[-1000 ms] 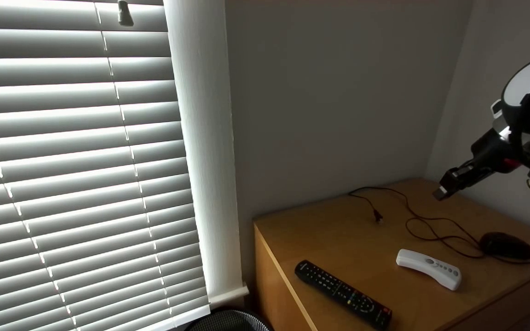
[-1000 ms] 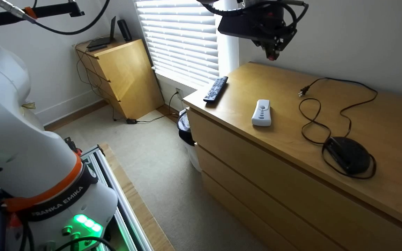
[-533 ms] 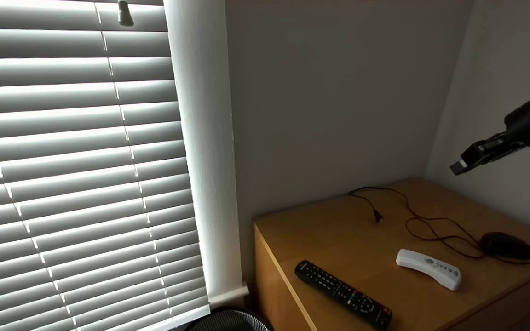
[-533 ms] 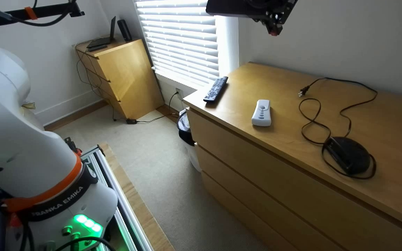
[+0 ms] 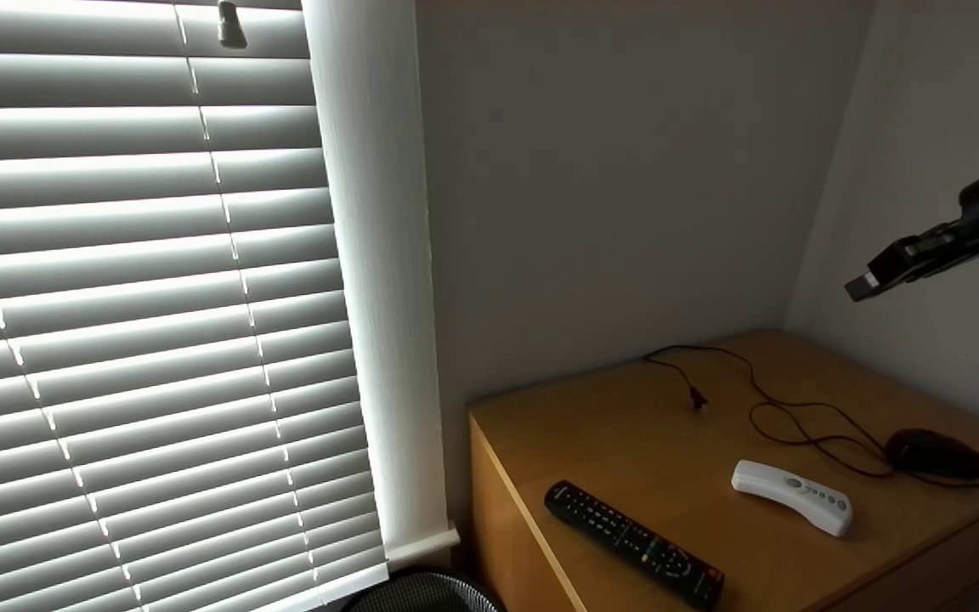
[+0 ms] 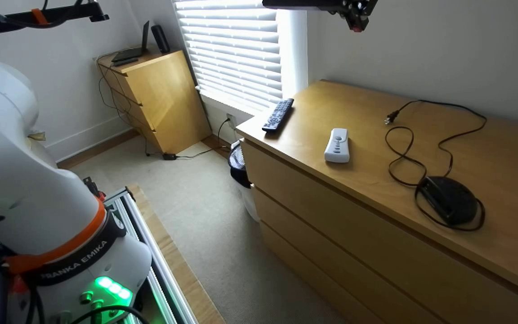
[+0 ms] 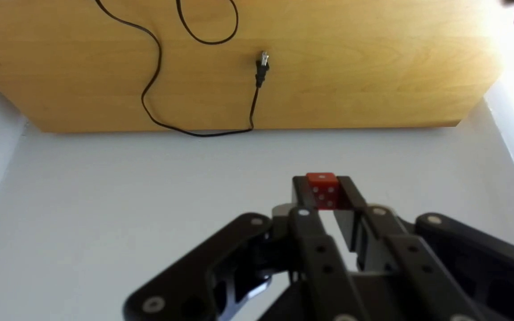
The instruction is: Lift the orange building block and put it to the right on the table
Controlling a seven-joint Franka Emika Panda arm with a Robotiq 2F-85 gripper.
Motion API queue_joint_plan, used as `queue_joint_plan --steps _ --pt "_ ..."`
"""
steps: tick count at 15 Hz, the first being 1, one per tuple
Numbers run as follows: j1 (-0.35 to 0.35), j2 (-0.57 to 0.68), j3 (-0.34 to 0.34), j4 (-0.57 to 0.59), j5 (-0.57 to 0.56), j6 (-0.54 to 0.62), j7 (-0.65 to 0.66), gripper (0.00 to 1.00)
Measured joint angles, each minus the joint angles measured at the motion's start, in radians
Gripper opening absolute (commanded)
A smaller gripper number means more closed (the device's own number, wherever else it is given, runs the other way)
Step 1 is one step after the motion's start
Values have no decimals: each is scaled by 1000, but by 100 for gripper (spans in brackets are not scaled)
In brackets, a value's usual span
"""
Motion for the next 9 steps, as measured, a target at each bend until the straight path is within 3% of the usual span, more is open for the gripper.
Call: queue_joint_plan --steps 5,6,7,9 --pt "1 38 -17 21 6 39 -8 4" --pt "1 50 -18 29 7 47 -9 43" --pt "1 62 -20 38 7 51 -9 43" --pt "0 88 -24 56 7 56 -9 56"
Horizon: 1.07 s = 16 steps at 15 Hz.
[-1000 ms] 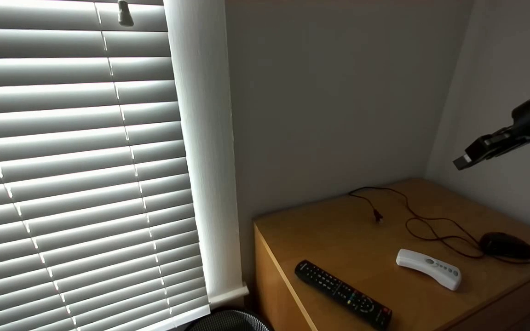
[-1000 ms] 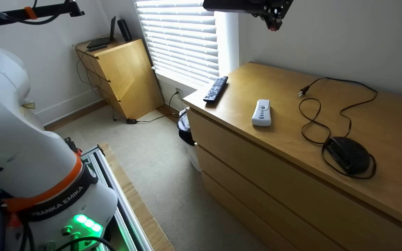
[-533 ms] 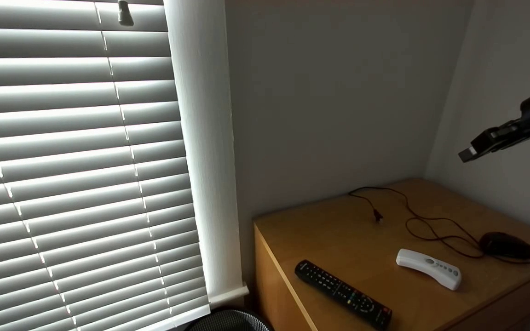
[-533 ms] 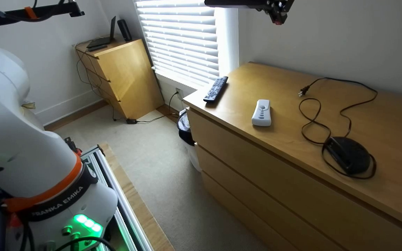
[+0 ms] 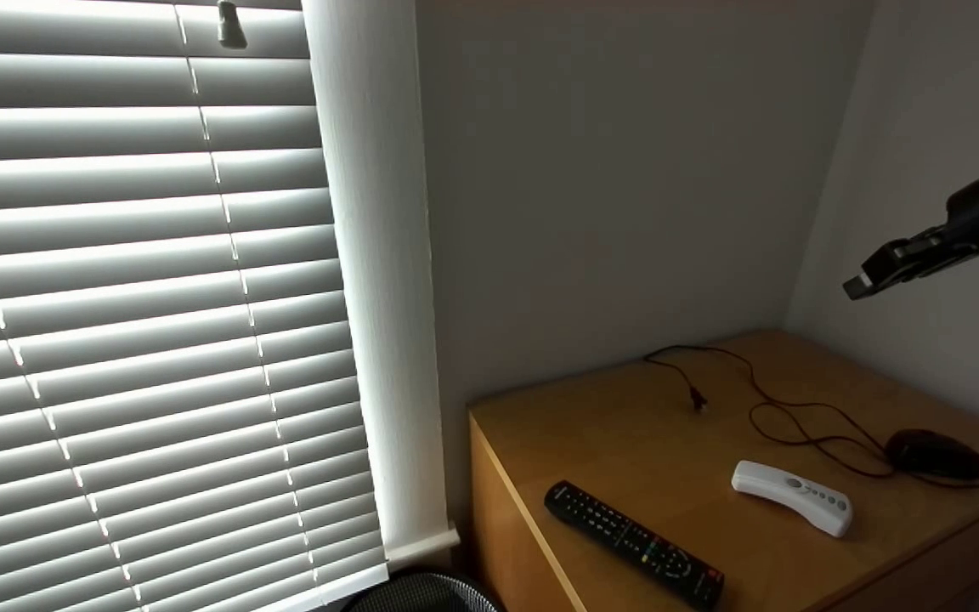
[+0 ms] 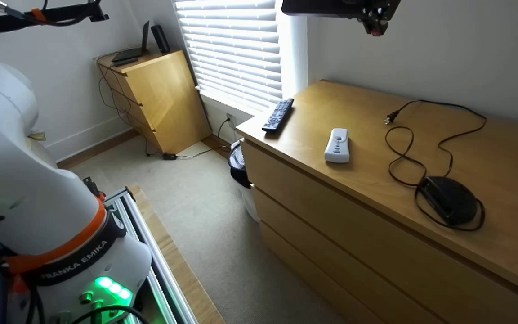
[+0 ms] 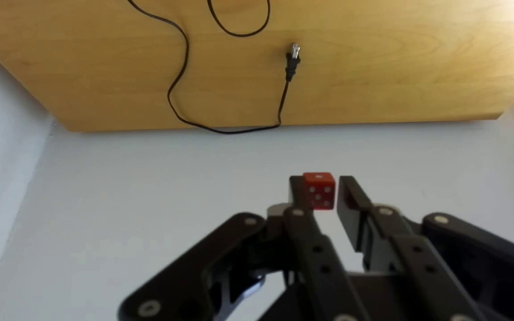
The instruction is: Lift the orange building block and put it to the right on the table
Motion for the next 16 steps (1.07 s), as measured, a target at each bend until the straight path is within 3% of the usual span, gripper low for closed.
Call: queue_joint_plan --steps 6,12,16 --pt "-16 69 -4 29 -4 1 10 99" --pt "-28 99 -4 34 -19 -1 47 100" --pt "-47 111 -4 34 -92 -31 127 100"
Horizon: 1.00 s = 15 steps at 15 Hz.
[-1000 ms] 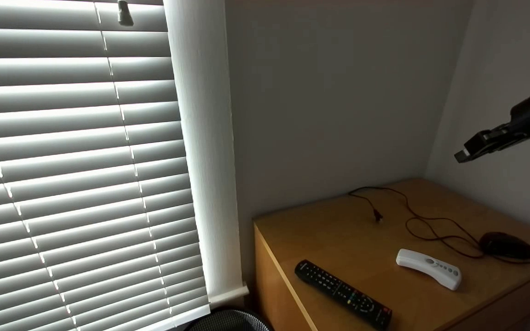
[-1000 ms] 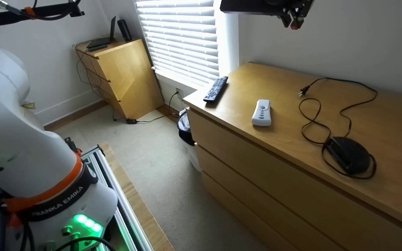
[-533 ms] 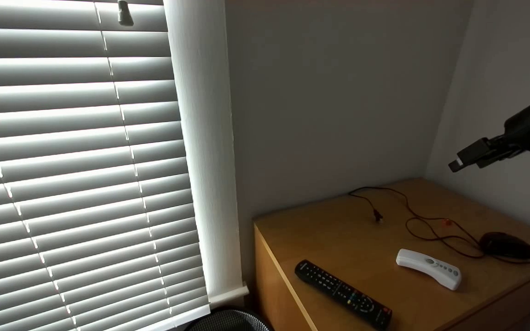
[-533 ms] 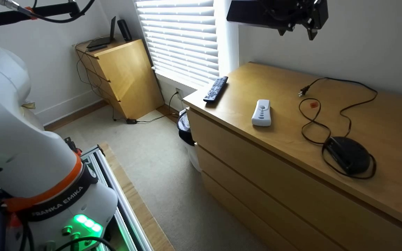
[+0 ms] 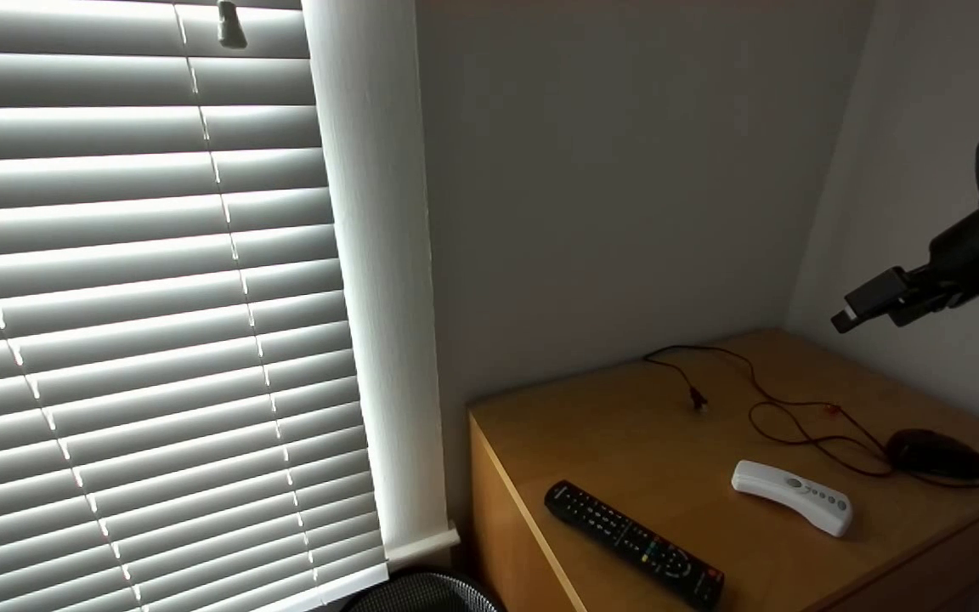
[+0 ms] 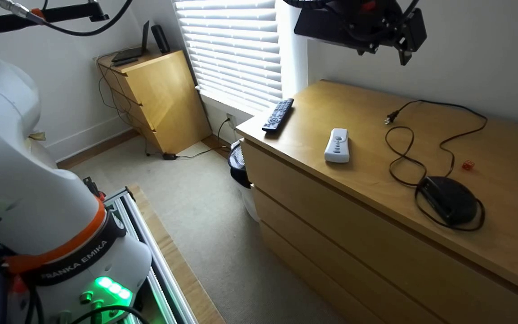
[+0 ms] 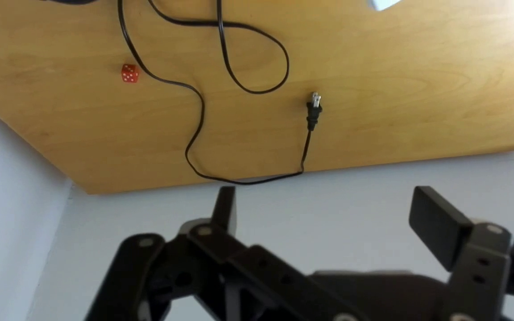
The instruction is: Lift the orange building block and put it to the right on the table
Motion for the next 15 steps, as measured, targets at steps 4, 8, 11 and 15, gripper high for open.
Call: queue_joint_plan --steps 4,8,11,15 --pt "-43 9 -1 -1 -191 -79 191 100" --pt "-76 -3 -47 16 -481 -219 448 100" --pt "-41 -41 -92 52 -539 -346 524 100" --pt "4 -126 -115 84 -539 -491 558 100"
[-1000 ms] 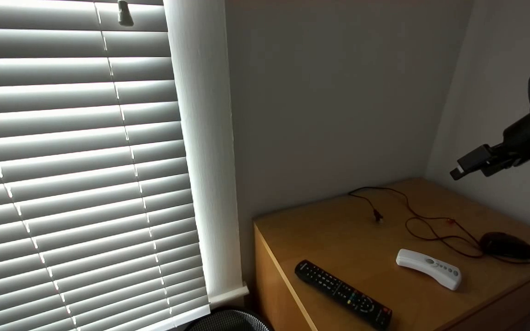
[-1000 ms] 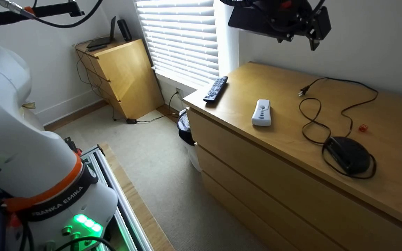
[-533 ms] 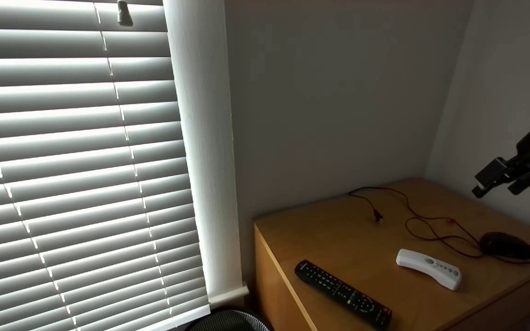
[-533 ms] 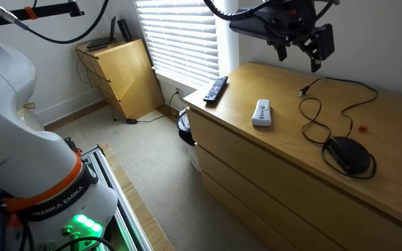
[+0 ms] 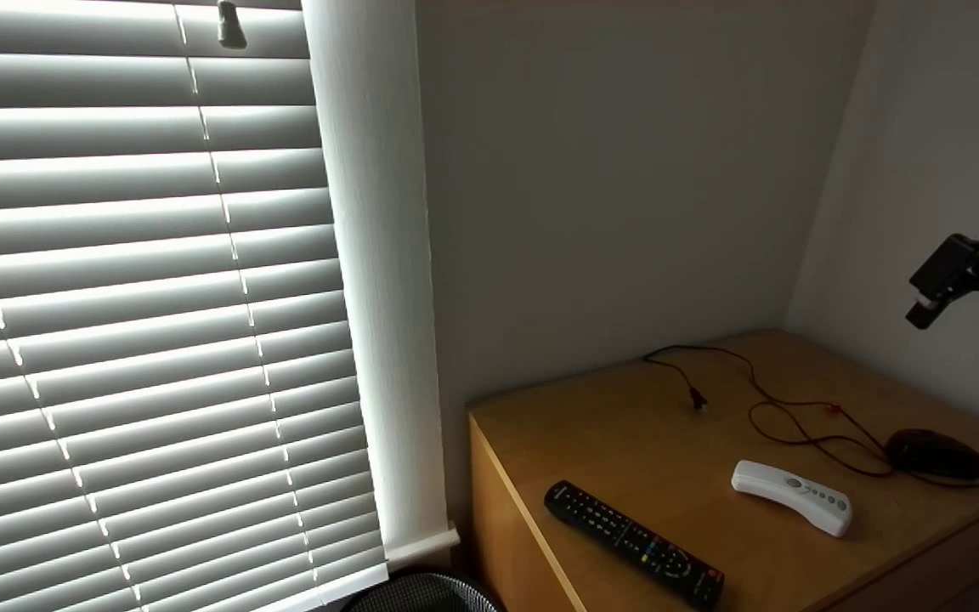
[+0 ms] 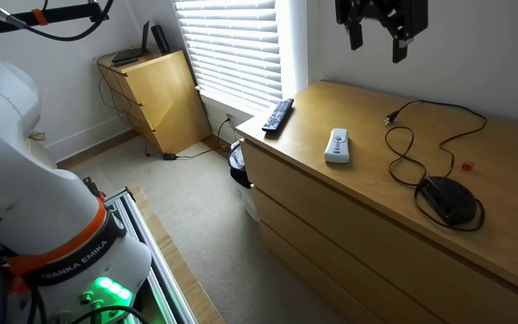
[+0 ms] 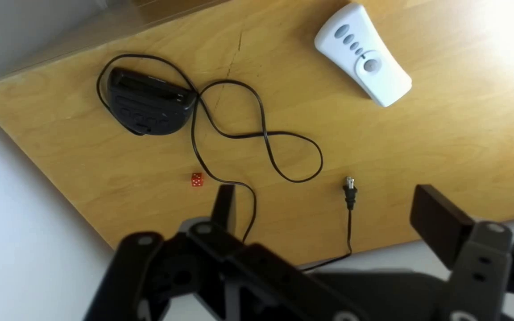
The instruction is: Lift the orange building block and put it to the right on the table
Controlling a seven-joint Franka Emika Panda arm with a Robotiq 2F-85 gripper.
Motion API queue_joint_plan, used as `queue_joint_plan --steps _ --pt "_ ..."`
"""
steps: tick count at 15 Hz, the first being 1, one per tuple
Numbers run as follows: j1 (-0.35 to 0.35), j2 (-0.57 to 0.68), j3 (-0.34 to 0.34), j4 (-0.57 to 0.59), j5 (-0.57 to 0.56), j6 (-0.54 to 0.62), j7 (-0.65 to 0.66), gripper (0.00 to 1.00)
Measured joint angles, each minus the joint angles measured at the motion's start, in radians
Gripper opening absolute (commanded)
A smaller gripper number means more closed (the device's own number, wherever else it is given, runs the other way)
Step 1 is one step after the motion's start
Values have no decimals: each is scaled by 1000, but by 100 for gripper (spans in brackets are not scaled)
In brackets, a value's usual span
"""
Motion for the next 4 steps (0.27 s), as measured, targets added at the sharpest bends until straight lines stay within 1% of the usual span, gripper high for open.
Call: queue_joint_plan --steps 2,4 --pt "11 -39 -7 9 0 -76 4 100" --pt "14 -57 -11 10 0 -97 4 100"
